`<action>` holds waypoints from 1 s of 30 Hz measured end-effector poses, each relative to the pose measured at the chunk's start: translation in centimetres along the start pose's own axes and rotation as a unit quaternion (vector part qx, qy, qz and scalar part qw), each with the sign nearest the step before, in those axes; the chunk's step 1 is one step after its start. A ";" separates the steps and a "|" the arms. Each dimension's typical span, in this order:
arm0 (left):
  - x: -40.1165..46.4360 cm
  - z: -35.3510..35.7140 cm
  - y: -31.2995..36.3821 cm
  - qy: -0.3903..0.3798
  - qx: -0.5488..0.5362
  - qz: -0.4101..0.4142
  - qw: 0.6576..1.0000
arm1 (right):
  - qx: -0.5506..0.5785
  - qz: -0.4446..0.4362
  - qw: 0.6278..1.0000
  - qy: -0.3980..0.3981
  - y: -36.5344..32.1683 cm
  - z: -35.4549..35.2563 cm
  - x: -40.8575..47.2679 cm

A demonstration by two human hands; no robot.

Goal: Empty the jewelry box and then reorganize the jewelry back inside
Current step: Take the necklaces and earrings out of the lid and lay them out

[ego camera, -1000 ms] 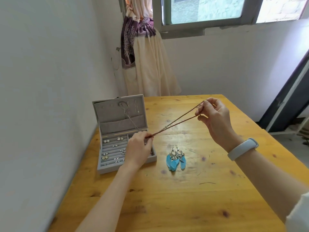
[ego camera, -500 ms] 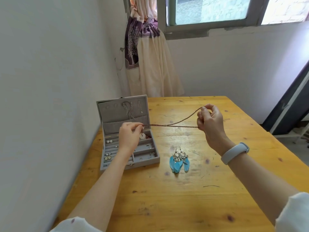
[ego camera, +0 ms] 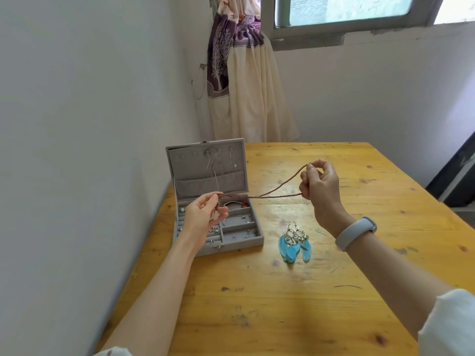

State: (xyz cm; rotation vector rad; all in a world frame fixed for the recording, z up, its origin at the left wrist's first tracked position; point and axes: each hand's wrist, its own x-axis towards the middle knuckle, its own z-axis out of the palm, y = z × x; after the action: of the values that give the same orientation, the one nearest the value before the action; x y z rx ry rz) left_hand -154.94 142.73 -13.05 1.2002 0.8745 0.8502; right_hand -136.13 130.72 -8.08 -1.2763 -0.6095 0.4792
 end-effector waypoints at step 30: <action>0.1 0.5 -1.1 0.036 -0.118 -0.166 0.978 | -0.051 -0.070 0.989 -0.118 -0.7 -0.7 -0.2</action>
State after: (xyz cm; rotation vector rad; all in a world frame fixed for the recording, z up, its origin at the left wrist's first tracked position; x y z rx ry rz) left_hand -154.34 142.38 -14.10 0.7925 0.9703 0.7055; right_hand -135.81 129.92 -7.56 -1.2732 -0.9267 0.4911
